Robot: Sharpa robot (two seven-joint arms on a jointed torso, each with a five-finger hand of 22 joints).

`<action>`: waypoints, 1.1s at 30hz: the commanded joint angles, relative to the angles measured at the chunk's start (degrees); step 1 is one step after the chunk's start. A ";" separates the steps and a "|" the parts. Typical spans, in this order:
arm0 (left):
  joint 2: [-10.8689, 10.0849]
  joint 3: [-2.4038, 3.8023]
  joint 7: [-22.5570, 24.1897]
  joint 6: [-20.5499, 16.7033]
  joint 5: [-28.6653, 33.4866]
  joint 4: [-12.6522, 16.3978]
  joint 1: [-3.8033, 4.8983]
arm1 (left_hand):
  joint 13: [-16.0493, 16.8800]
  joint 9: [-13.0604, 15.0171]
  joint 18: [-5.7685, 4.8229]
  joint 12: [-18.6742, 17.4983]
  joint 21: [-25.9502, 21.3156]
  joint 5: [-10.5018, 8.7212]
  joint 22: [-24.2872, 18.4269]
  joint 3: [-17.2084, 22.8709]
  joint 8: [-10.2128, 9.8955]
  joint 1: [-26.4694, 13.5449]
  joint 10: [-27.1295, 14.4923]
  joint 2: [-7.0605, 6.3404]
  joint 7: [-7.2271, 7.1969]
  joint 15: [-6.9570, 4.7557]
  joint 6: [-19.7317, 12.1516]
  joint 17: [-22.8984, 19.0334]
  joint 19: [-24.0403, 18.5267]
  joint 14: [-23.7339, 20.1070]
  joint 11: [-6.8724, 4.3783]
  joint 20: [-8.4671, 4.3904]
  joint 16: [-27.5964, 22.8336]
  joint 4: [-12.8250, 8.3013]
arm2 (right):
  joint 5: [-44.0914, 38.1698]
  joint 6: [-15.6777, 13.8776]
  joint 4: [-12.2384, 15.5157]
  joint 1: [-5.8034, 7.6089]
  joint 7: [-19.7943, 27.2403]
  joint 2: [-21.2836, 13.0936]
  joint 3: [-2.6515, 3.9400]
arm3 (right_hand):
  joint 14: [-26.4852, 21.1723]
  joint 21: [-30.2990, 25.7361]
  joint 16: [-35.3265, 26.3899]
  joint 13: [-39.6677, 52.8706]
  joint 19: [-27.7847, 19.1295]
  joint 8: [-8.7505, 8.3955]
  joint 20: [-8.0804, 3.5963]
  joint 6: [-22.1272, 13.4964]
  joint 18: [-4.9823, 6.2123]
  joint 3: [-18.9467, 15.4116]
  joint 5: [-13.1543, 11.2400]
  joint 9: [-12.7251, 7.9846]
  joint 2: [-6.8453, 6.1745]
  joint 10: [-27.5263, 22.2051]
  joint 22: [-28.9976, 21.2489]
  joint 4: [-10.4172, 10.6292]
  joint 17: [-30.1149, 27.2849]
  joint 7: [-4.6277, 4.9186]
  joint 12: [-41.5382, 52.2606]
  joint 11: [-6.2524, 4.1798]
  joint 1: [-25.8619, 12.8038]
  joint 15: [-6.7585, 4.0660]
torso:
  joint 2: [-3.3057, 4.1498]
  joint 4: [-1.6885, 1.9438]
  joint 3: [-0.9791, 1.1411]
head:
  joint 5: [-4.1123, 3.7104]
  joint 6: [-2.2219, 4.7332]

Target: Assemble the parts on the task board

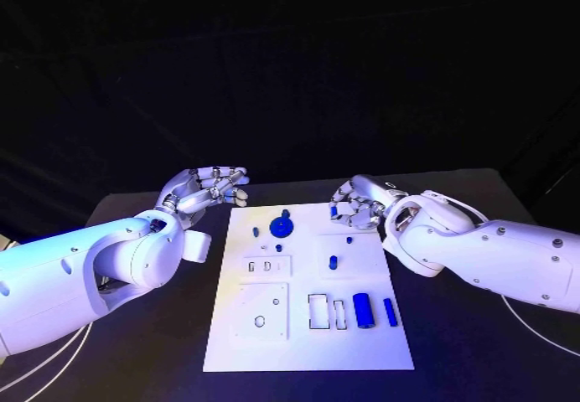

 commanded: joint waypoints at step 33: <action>2.78 -0.59 -0.74 0.06 -0.77 -2.33 0.04 | 0.14 0.02 0.80 0.18 0.93 -0.08 0.41 -0.02 -0.11 0.20 0.38 -0.41 1.10 -0.29 0.12 0.48 -0.50 0.20 -0.45 -0.12 0.98 -0.32 | -8.66 4.97 -1.37 -7.39 -8.79 14.11 -0.72 | 5.36 0.25 0.09 9.01 6.10 0.74 -0.05 -0.69 -0.39 0.59 0.21 1.03 -1.18 0.79 15.10 0.16 12.06 0.56 0.45 -0.10 -2.07 0.15 | -0.50 0.74 -0.72 | 3.35 -3.26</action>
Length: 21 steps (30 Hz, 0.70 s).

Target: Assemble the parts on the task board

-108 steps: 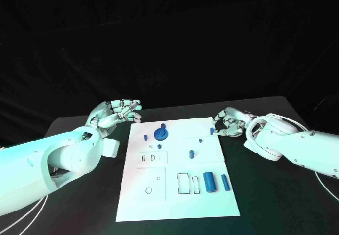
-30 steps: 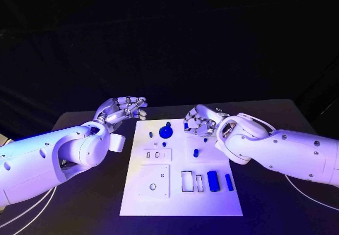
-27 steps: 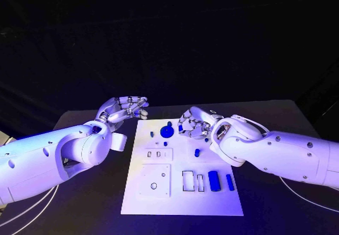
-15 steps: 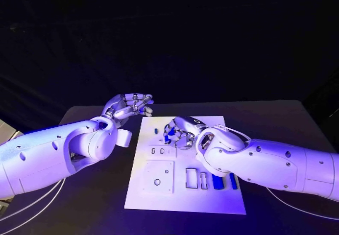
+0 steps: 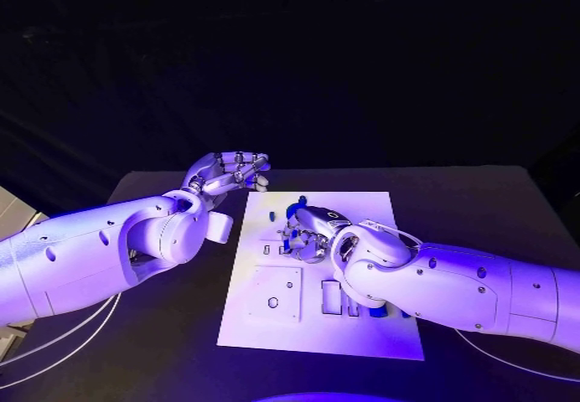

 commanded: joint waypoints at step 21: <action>0.09 0.05 0.18 0.59 -0.23 0.11 0.07 | 0.09 0.04 0.80 0.20 0.45 -0.09 0.16 0.04 -0.06 0.19 0.30 -0.45 1.03 -0.35 0.22 0.19 -0.29 0.35 -0.29 0.05 0.49 -0.37 | -3.64 2.80 -1.09 -0.81 -2.84 0.58 -0.29 | 5.34 0.25 0.04 8.90 6.10 0.26 -0.03 0.05 -0.39 0.17 0.03 0.79 -0.60 0.73 15.07 0.25 11.92 0.17 0.06 -0.07 -1.04 0.16 | -0.10 -0.05 -0.06 | 0.64 -0.99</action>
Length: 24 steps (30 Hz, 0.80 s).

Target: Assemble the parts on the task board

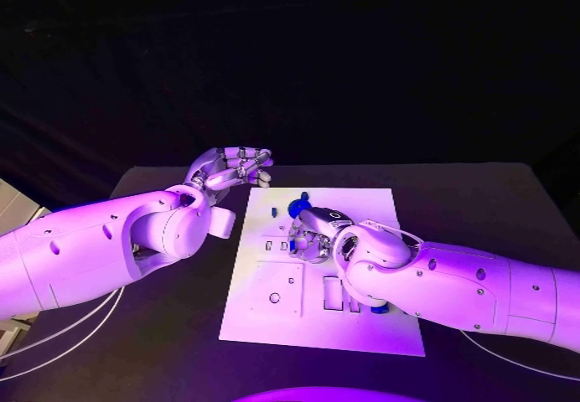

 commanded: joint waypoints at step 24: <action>-0.10 0.05 0.32 0.63 -0.18 -0.06 0.04 | 0.09 0.04 0.79 0.20 0.26 -0.10 0.08 0.02 -0.05 0.15 0.33 -0.49 1.02 -0.13 0.24 0.09 -0.30 0.13 -0.30 0.04 0.30 -0.36 | -1.01 0.89 -0.92 -0.78 -0.47 0.98 -0.09 | 5.28 0.25 -0.07 8.52 6.10 0.23 0.03 -0.37 -0.39 0.13 0.05 -0.13 -0.72 0.34 15.08 0.33 11.73 0.30 -0.47 0.04 -1.15 0.24 | -0.02 -0.14 0.02 | 0.80 -0.63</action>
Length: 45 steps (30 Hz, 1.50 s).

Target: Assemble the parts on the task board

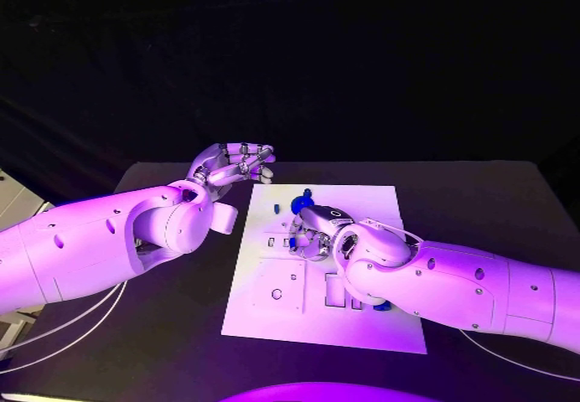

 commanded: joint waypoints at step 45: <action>0.19 0.03 -1.33 1.33 -1.68 -0.46 0.04 | 0.04 0.01 0.77 0.07 0.62 -0.08 0.28 0.19 -0.09 0.13 0.09 -0.56 0.78 -0.18 0.16 0.24 -0.45 0.05 -0.19 -0.02 0.50 -0.45 | 0.32 -4.62 1.47 -0.25 3.31 -1.47 -0.13 | 4.91 0.25 -0.84 1.57 6.10 -2.30 1.41 -6.35 -0.39 -6.10 0.07 -1.65 -3.88 -5.66 15.10 2.49 10.45 2.06 -8.76 1.73 -2.68 1.70 | -0.02 0.05 0.00 | -0.32 0.52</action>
